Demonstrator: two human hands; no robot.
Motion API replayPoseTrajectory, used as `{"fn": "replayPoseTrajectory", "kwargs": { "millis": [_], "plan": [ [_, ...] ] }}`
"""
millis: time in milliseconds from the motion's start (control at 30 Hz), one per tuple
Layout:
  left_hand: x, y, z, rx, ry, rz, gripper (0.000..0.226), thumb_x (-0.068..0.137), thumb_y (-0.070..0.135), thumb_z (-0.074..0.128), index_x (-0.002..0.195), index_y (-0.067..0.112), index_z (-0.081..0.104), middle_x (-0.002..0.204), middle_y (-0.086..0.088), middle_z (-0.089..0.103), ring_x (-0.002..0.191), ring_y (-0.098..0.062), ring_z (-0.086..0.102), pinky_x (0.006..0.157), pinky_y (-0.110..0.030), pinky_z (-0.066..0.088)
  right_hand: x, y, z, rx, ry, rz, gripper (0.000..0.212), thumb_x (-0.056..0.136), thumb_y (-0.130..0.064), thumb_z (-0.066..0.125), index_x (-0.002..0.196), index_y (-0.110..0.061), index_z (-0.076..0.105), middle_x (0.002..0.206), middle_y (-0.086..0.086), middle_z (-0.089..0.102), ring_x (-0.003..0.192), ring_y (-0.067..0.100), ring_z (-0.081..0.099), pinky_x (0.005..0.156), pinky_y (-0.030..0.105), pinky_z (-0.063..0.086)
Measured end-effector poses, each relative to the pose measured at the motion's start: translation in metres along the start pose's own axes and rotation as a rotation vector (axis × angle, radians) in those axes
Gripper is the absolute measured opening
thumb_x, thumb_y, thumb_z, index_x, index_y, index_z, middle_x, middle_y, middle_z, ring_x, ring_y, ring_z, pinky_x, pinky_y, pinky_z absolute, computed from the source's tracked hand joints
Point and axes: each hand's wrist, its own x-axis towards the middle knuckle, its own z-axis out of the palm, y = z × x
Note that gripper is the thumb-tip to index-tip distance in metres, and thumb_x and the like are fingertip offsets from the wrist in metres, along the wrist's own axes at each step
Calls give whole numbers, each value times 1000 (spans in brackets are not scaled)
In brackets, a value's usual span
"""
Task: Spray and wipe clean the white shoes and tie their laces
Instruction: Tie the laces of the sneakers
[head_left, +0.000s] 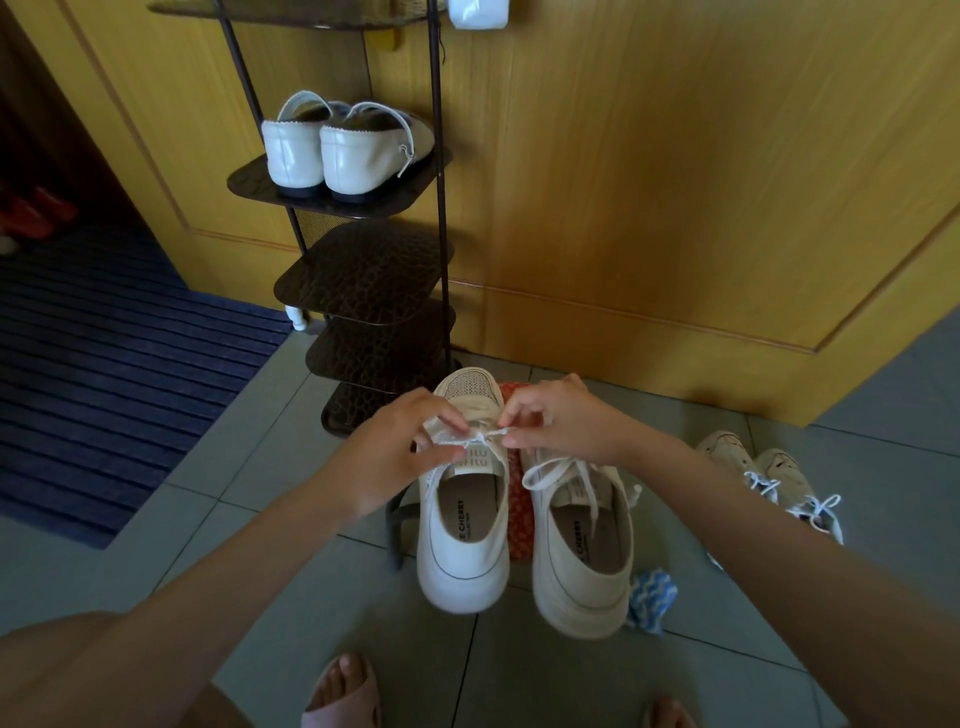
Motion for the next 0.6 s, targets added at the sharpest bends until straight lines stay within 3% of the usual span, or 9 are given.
{"fn": "replayPoseTrajectory", "kwargs": {
  "millis": [100, 200, 267, 367, 500, 600],
  "plan": [
    [1, -6, 2, 25, -32, -35, 24, 78, 25, 72, 99, 24, 61, 99, 8, 58, 78, -6, 61, 67, -20, 48, 0, 0, 1, -27, 9, -6, 9, 88, -34, 63, 90, -26, 67, 64, -10, 65, 70, -9, 53, 83, 21, 18],
    [2, -9, -1, -43, -29, -95, 14, 81, 20, 71, 93, 21, 62, 81, 4, 63, 70, -4, 60, 58, -16, 45, -1, 1, -2, -21, 10, -3, 8, 87, -33, 64, 87, -25, 67, 63, -11, 64, 70, -8, 53, 80, 19, 18],
    [4, -9, -7, 8, -24, -95, 4, 84, 21, 67, 82, 24, 65, 75, 9, 64, 66, 1, 57, 62, -14, 43, -1, 2, -3, -42, -7, -11, 8, 87, -32, 64, 85, -26, 67, 60, -13, 63, 71, -6, 53, 80, 21, 18],
    [5, -8, -13, 236, -28, -39, 9, 87, 23, 63, 80, 26, 66, 70, 17, 57, 70, 1, 52, 65, -18, 36, 0, 2, -3, -109, -20, -31, 7, 87, -31, 64, 82, -27, 66, 60, -14, 64, 73, -5, 51, 79, 25, 18],
    [2, -10, -19, 533, -42, 41, 24, 89, 37, 57, 71, 22, 62, 68, 10, 55, 85, -10, 43, 73, -28, 39, 0, 4, -4, -179, -20, -27, 8, 88, -32, 63, 82, -28, 65, 66, -14, 65, 75, -7, 48, 79, 24, 18],
    [2, -9, -31, 367, -13, -24, 33, 86, 42, 58, 58, 25, 58, 67, 10, 53, 89, -1, 42, 73, -22, 35, -2, 9, -9, -209, -32, -13, 12, 88, -37, 62, 86, -26, 67, 80, -15, 66, 76, -8, 46, 78, 25, 25]
  ]
}}
